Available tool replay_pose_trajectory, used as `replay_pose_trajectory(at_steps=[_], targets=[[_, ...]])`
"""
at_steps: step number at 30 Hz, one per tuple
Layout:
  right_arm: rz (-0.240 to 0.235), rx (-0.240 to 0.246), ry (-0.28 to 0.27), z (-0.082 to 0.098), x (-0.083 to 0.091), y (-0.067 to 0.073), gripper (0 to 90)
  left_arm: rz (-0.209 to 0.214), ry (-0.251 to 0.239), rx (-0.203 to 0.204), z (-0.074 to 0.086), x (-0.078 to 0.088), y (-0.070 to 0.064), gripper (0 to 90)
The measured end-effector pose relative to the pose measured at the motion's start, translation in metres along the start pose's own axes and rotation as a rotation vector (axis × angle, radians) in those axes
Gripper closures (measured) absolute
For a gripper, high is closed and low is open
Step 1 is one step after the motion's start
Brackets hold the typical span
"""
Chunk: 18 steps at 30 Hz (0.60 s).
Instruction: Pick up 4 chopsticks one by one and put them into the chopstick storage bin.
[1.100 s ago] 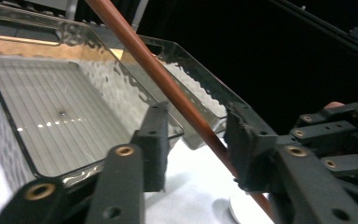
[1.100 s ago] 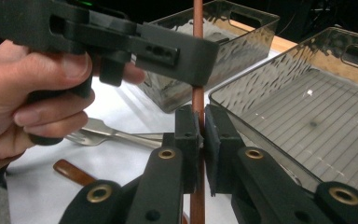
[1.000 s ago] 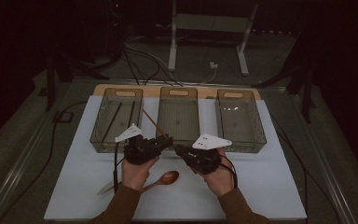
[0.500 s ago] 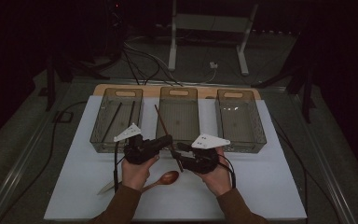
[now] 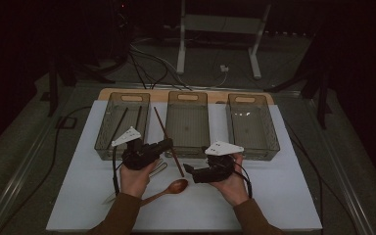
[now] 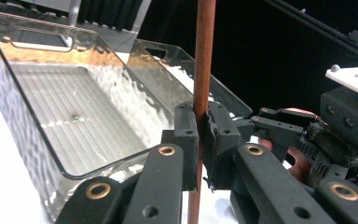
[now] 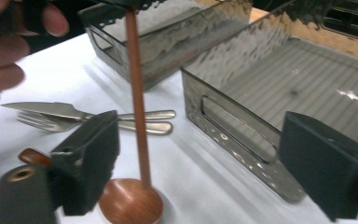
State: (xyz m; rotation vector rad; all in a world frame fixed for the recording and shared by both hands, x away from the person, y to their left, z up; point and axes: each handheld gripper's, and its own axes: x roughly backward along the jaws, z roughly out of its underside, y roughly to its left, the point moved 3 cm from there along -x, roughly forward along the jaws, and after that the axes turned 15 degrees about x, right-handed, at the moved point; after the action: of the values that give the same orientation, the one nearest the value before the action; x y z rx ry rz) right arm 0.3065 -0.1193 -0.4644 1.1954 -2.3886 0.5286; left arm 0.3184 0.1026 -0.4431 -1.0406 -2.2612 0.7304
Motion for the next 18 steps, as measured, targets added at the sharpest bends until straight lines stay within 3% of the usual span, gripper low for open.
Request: replay_pose_trajectory(at_steps=[6,18], targets=[[0.024,-0.017,0.01,0.006,0.004,-0.006,1.5,-0.016,0.002,-0.002,-0.004,0.005,0.003,86.1],[0.037,-0.023,0.034,0.017,0.009,-0.013,0.0,-0.054,0.017,-0.01,-0.017,0.016,0.012,86.1]])
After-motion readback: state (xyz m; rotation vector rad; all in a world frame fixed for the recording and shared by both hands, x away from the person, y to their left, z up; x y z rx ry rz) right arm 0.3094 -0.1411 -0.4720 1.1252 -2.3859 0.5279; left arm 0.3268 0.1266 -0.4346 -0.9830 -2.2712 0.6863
